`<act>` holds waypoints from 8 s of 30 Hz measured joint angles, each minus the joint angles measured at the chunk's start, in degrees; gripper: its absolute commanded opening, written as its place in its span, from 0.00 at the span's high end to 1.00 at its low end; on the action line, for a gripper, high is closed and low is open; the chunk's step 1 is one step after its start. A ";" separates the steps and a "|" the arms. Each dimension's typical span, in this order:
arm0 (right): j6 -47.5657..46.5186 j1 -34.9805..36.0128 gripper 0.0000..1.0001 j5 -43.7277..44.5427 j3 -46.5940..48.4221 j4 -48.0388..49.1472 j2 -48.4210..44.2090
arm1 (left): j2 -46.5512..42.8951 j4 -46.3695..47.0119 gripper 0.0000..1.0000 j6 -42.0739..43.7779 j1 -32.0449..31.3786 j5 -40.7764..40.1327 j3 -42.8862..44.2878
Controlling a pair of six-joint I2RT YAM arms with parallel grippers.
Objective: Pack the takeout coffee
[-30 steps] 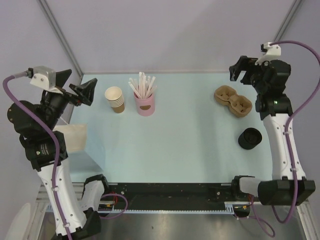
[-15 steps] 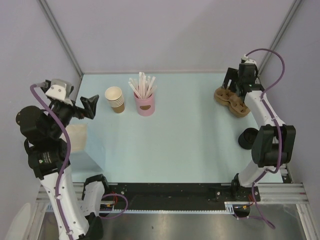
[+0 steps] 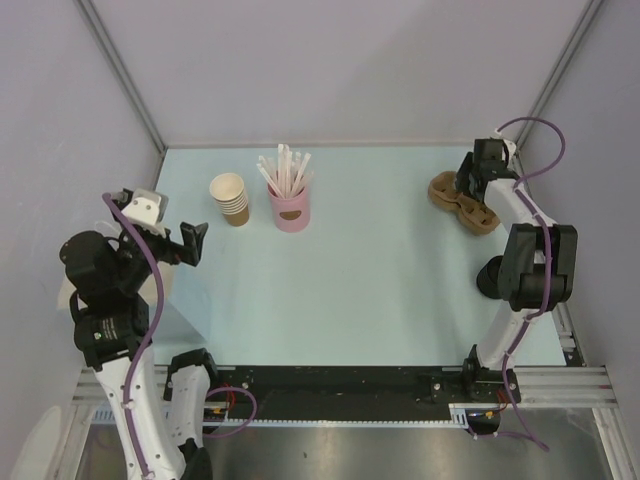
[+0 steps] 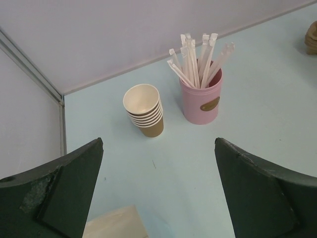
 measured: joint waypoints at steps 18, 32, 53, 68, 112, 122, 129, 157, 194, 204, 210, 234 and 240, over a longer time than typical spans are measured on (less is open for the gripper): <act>6.62 -3.39 0.28 -4.44 1.77 -1.09 5.57 | 0.17 0.74 0.01 -0.02 0.00 1.38 -2.56; 7.17 -3.13 0.50 -5.33 1.86 -1.73 5.60 | 0.31 1.11 0.00 -0.52 0.00 1.86 -3.78; 4.85 -1.79 0.35 -4.70 4.44 -2.25 6.14 | 0.20 1.57 0.01 -0.61 0.00 2.16 -5.05; 3.08 -0.55 0.35 -1.40 10.64 -5.73 11.58 | 0.00 1.77 0.01 -0.61 0.09 2.19 -5.14; -26.95 -3.21 0.78 -13.62 38.71 -15.41 28.37 | -0.33 2.25 0.01 -1.07 0.74 3.06 -6.05; -28.39 -3.32 0.78 -16.96 38.69 -16.37 28.13 | -0.33 2.27 0.01 -1.09 0.85 3.23 -6.08; -27.08 -3.45 0.76 -16.52 38.38 -15.91 27.15 | -0.76 2.29 0.01 -1.09 1.01 3.23 -6.43; -31.39 7.21 0.74 -27.52 0.24 -16.02 -10.99 | -0.59 -1.20 0.01 1.60 1.36 -0.31 -0.20; -34.47 4.81 0.32 -29.81 -9.97 -14.67 -5.31 | 5.14 -14.53 0.09 3.76 1.46 -34.36 8.50; -34.45 3.91 0.32 -30.91 -9.99 -14.67 -6.58 | 5.90 -14.08 0.42 1.51 1.49 -31.30 3.45; -34.42 3.15 0.32 -32.00 -9.97 -14.67 -7.34 | 7.19 -12.55 0.69 0.85 1.49 -30.21 3.30; -34.42 2.05 0.32 -34.99 -9.99 -14.71 -8.57 | 4.52 -15.43 1.00 2.54 1.49 -12.11 6.45; -34.42 2.05 0.32 -35.01 -9.99 -14.73 -8.96 | 4.66 -16.96 1.00 3.87 1.46 -5.14 7.50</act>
